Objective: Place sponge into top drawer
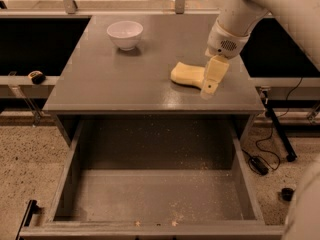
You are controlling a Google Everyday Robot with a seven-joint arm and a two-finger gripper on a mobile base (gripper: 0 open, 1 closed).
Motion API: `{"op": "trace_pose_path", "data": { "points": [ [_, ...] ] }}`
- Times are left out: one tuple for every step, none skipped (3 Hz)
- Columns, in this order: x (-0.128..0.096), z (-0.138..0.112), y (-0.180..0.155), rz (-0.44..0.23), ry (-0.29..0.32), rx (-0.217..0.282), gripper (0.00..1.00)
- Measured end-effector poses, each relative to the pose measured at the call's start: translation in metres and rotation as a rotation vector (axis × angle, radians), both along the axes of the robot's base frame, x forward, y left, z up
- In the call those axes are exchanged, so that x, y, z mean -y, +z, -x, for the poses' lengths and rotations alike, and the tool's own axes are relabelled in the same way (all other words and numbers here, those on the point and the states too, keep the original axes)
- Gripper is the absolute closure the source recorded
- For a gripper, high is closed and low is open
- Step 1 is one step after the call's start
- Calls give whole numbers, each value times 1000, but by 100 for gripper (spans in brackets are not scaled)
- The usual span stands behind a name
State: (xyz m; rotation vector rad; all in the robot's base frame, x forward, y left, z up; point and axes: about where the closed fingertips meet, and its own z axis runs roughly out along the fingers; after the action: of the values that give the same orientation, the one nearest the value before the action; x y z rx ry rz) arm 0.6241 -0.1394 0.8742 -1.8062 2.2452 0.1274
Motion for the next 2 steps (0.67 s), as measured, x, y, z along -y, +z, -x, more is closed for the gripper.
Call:
{"op": "trace_pose_path", "data": {
  "points": [
    [-8,-11,-17,-23,-11,-30,19],
    [-11,-14,-31,-42,-18,-60,50]
  ]
}}
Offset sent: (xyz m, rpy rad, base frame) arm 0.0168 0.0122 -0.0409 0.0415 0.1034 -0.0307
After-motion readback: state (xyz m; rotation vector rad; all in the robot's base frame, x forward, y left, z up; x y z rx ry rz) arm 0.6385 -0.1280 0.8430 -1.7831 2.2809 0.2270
